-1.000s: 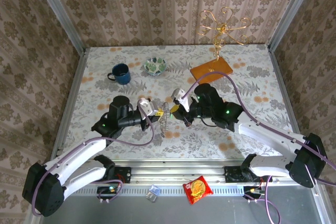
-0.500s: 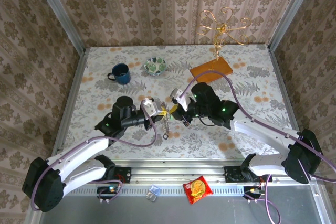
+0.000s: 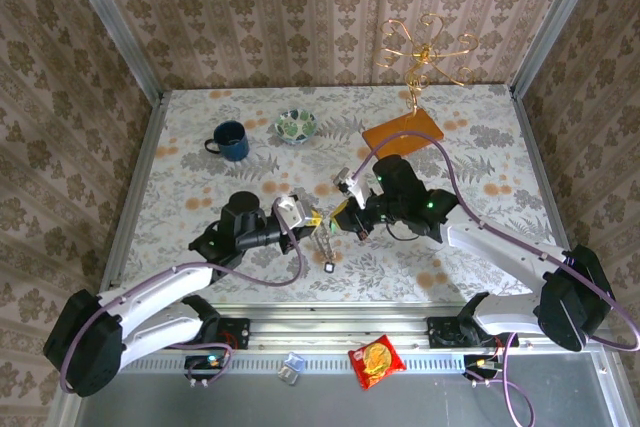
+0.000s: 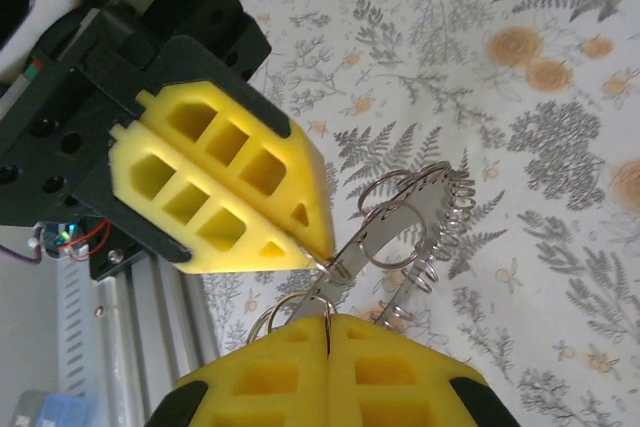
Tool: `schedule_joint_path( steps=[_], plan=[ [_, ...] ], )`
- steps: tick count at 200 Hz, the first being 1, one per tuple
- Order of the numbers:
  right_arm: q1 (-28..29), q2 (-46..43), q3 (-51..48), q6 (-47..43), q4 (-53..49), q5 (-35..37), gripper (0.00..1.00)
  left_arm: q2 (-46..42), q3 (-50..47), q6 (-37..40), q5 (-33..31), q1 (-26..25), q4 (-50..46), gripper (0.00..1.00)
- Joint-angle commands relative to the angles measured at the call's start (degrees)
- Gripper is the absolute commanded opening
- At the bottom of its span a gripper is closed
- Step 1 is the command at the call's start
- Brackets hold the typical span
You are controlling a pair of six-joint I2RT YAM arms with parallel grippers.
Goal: Put the keys on the keyring
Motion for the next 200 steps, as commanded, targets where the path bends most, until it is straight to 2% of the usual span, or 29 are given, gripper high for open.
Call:
schedule_joint_path(
  steps=[1,200],
  plan=[
    [-0.3,-0.2,-0.3,1.7,0.5,-4.2,0.00,0.2,-0.4,-1.1,-0.2,-0.4,4.8,0.00],
    [-0.6,4.2,0.4,6.1,2.9,1.9,0.00,2.6,-2.7,-2.3,-1.0,-1.6,8.8,0.00]
  ],
)
